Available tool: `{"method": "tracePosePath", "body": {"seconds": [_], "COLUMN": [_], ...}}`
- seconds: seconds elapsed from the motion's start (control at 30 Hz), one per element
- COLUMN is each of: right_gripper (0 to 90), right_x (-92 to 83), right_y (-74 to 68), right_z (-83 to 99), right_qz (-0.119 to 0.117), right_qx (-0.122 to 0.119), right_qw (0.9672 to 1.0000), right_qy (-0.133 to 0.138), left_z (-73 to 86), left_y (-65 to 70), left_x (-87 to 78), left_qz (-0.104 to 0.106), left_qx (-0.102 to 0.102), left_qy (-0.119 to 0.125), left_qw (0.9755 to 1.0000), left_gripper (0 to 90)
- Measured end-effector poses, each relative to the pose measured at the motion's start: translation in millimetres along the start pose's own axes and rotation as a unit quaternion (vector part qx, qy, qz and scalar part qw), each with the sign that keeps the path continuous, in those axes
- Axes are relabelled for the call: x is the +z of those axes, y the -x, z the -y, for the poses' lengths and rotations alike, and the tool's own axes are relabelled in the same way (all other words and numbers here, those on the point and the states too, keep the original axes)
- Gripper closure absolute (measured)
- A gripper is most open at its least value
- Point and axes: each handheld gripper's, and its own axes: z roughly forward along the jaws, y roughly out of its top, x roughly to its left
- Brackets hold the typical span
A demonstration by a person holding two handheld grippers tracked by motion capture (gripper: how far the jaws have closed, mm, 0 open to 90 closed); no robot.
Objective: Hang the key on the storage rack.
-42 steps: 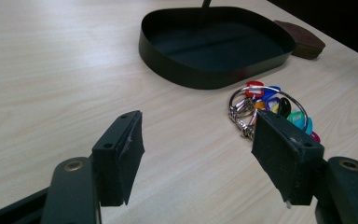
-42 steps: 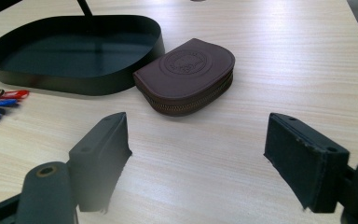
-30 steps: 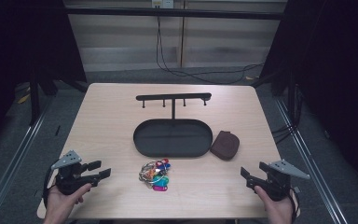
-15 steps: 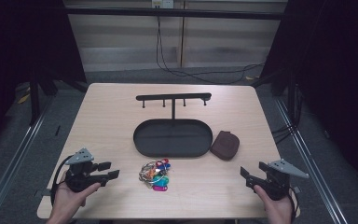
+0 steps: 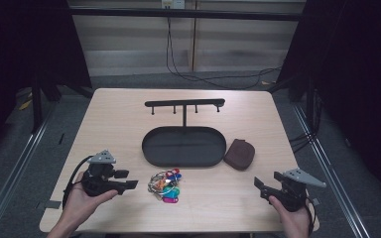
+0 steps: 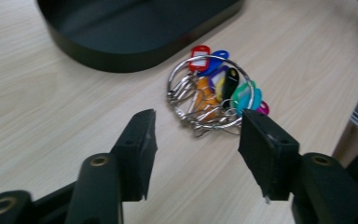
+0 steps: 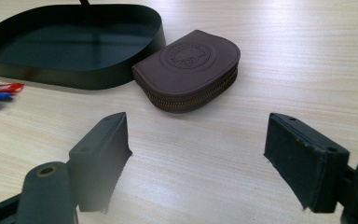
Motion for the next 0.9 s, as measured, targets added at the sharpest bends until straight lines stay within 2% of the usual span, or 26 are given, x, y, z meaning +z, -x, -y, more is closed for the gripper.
{"method": "tracePosePath", "body": {"seconds": [0.03,0.1,0.13,0.17,0.23,0.4,0.47,0.57,0.7,0.8,0.9], "right_gripper": [21.9,21.9,21.9,21.9,22.0,22.0,22.0,22.0,22.0,22.1,22.1], "right_x": [0.0,0.4,0.3,0.1,-0.1,2.1,2.5,3.1,3.4,3.7,4.1], "right_y": [0.0,-0.9,-1.3,-1.8,-2.7,-2.5,-2.5,-2.9,-4.3,-4.6,-4.4], "right_z": [0.0,-0.3,-0.3,-0.4,-0.7,-1.4,-1.5,-2.1,-2.4,-2.4,-2.4], "right_qz": [0.0,0.0,-0.001,-0.001,-0.002,-0.005,-0.005,-0.006,-0.006,-0.006,-0.005], "right_qx": [0.0,-0.004,-0.004,-0.004,-0.005,-0.005,-0.005,-0.007,-0.013,-0.014,-0.013], "right_qw": [1.0,1.0,1.0,1.0,1.0,1.0,1.0,1.0,0.9999,0.9999,0.9999], "right_qy": [0.0,0.0,0.0,0.0,0.001,-0.001,-0.001,-0.002,-0.003,-0.004,-0.005], "left_z": [0.0,-7.6,-14.0,-14.0,-22.1,-37.3,-41.1,-46.0,-49.6,-53.3,-59.9], "left_y": [0.0,5.8,11.4,11.4,18.7,27.6,28.9,31.6,34.6,37.2,38.3], "left_x": [0.0,4.0,7.8,7.8,13.4,25.5,28.0,33.8,43.5,50.7,57.1], "left_qz": [0.0,0.009,0.009,0.009,0.012,0.017,0.016,0.014,0.021,0.022,0.035], "left_qx": [0.0,0.004,0.012,0.012,0.023,0.038,0.046,0.067,0.065,0.071,0.076], "left_qy": [0.0,-0.018,-0.031,-0.031,-0.048,-0.097,-0.108,-0.133,-0.163,-0.19,-0.21], "left_qw": [1.0,0.9998,0.9994,0.9994,0.9985,0.9945,0.993,0.9888,0.9842,0.9791,0.9741], "left_gripper": [47.6,49.7,50.7,50.6,52.3,52.5,52.5,52.9,56.5,59.1,58.3]}}
